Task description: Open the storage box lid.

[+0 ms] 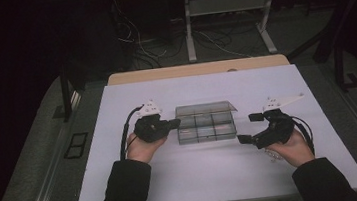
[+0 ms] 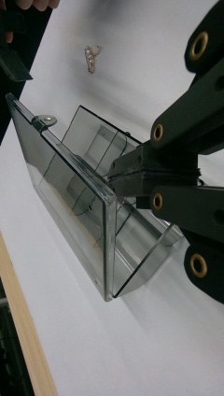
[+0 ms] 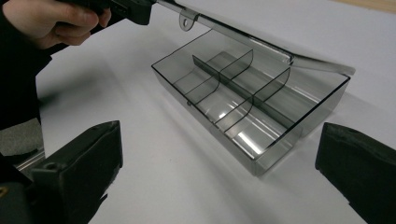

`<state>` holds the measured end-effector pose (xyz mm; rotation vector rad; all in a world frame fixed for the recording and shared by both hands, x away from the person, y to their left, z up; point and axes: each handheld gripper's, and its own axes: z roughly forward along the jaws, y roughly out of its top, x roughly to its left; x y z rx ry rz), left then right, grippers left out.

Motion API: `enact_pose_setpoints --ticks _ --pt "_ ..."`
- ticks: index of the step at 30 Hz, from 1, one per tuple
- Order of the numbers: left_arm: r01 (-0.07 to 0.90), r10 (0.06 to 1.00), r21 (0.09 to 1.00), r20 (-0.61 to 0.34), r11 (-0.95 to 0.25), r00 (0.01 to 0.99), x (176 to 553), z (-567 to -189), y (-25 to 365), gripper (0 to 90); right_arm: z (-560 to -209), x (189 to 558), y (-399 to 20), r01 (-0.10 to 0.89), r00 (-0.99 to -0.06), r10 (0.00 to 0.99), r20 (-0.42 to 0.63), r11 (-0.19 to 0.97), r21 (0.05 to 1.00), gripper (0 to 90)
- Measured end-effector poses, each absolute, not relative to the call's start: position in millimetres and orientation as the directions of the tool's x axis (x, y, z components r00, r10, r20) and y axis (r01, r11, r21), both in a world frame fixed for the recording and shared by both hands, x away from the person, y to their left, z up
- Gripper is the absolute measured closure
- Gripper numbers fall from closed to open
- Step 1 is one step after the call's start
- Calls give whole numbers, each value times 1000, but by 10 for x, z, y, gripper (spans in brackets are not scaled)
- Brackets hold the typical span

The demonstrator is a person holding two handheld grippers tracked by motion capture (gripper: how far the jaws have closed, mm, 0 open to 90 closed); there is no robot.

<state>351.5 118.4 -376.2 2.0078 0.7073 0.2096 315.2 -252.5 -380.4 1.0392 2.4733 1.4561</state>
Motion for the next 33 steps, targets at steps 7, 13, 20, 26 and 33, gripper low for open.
enact_pose_setpoints --ticks 7,13,20,26,33 --pt "398 553 845 -152 -357 819 3560 -3733 1183 891 -3755 3291 -2488 519 -758 598 261 311 796 5" --pt "400 552 842 -152 -362 820 3602 -3729 1153 891 -3720 3452 -2442 525 -753 605 259 315 791 5" --pt "401 561 842 -147 -362 815 3645 -3710 1164 891 -3654 3645 -2436 510 -761 597 254 310 802 53" --pt "404 570 846 -153 -346 807 3708 -3672 1171 891 -3630 3777 -2403 517 -752 608 256 304 800 90" --pt "416 585 846 -160 -334 795 3783 -3612 1171 891 -3673 3869 -2407 535 -729 631 264 285 796 230"
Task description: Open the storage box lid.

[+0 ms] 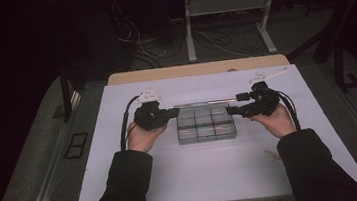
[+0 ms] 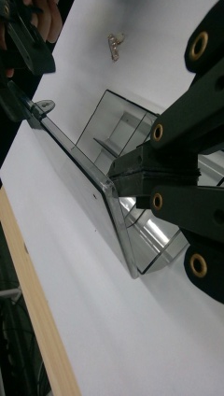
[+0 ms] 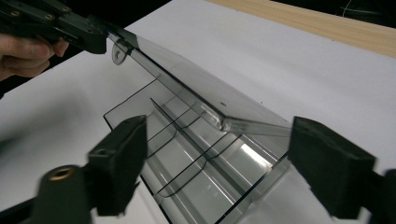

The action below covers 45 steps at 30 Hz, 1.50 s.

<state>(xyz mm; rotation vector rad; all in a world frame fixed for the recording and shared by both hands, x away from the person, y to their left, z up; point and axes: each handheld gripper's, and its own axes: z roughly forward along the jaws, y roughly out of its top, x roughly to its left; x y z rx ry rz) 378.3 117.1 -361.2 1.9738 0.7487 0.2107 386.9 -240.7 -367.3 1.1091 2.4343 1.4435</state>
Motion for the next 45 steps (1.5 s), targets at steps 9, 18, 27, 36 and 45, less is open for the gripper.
enact_pose_setpoints --ticks 9,18,27,36,45 --pt "423 598 852 -172 -310 783 3844 -3565 1194 891 -3636 3938 -2423 508 -734 639 231 289 811 451" --pt "429 604 850 -175 -306 777 3884 -3556 1175 891 -3571 4019 -2402 484 -729 656 197 290 826 601" --pt "445 613 844 -188 -299 768 3911 -3538 1256 847 -3525 4112 -2407 476 -738 650 181 311 822 637" --pt "470 597 853 -258 -229 760 4092 -3538 1328 639 -3506 4177 -2407 468 -742 647 176 312 827 648" --pt "458 585 855 -247 -244 772 4271 -3533 1230 616 -3490 4234 -2407 468 -743 645 177 312 827 659"
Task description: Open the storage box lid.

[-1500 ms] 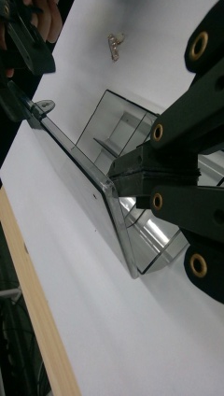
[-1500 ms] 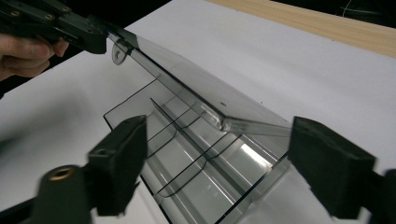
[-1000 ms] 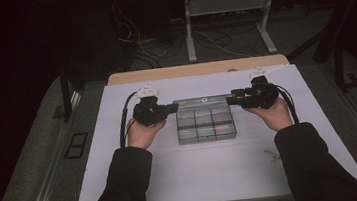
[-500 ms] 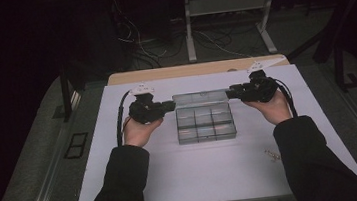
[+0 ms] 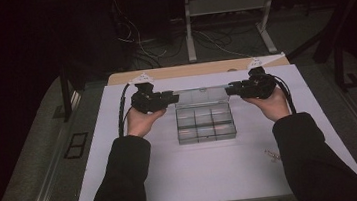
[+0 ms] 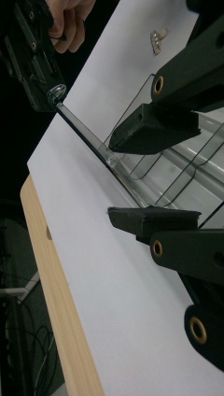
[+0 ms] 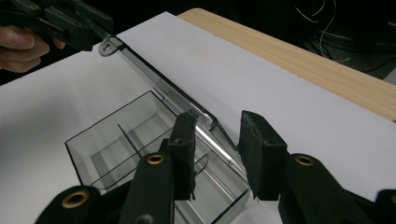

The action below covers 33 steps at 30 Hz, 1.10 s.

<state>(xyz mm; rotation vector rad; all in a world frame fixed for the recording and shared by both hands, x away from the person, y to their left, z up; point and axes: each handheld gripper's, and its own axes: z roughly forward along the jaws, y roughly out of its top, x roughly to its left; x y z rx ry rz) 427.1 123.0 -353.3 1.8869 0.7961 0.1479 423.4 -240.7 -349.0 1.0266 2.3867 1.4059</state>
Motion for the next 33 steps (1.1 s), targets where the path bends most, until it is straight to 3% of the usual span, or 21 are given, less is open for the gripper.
enact_pose_setpoints --ticks 13,33 --pt "424 611 882 -224 -204 759 4368 -3583 1222 698 -3467 4366 -2392 477 -734 652 191 294 829 682" --pt "414 654 898 -226 -147 722 4452 -3623 1201 747 -3627 4552 -2375 523 -706 665 243 259 812 682"
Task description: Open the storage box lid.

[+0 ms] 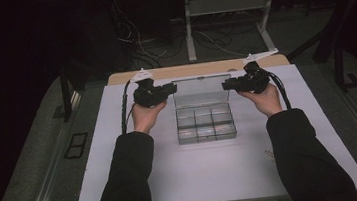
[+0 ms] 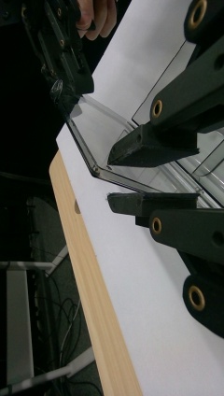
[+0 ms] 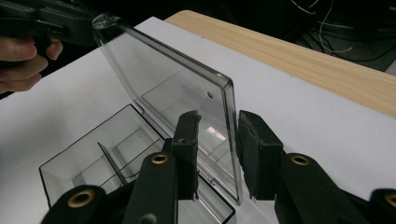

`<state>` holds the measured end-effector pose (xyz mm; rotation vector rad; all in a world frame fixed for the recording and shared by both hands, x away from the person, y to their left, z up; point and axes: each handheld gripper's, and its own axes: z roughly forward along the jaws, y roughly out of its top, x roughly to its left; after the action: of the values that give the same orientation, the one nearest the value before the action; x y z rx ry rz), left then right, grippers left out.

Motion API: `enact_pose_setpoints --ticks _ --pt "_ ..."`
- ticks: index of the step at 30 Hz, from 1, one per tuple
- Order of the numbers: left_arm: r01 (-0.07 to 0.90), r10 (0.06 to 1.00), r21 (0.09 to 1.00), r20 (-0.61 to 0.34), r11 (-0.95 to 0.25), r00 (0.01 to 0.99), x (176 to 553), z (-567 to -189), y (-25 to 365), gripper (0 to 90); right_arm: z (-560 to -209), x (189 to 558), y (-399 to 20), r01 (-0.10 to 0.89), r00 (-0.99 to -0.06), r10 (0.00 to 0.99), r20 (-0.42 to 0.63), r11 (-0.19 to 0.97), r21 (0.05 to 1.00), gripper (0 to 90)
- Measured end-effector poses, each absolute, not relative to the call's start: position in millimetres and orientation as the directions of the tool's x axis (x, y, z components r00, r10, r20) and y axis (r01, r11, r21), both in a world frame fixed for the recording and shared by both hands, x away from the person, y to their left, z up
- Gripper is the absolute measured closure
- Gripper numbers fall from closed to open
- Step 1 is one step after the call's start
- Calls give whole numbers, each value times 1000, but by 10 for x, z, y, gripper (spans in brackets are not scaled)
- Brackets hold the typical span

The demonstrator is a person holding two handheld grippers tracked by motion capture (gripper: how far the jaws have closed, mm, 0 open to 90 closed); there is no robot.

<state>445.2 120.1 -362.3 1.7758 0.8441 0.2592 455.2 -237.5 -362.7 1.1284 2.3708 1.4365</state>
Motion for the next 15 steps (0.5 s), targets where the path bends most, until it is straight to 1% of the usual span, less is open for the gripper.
enact_pose_setpoints --ticks 6,11,15 --pt "412 663 899 -220 -147 716 4485 -3627 1188 747 -3667 4594 -2367 526 -700 669 251 246 814 689" --pt "423 666 898 -243 -120 705 4527 -3657 1189 746 -3684 4616 -2371 521 -699 670 250 239 819 700" --pt "436 662 894 -264 -105 702 4568 -3711 1185 716 -3698 4636 -2377 522 -697 669 258 227 822 705"
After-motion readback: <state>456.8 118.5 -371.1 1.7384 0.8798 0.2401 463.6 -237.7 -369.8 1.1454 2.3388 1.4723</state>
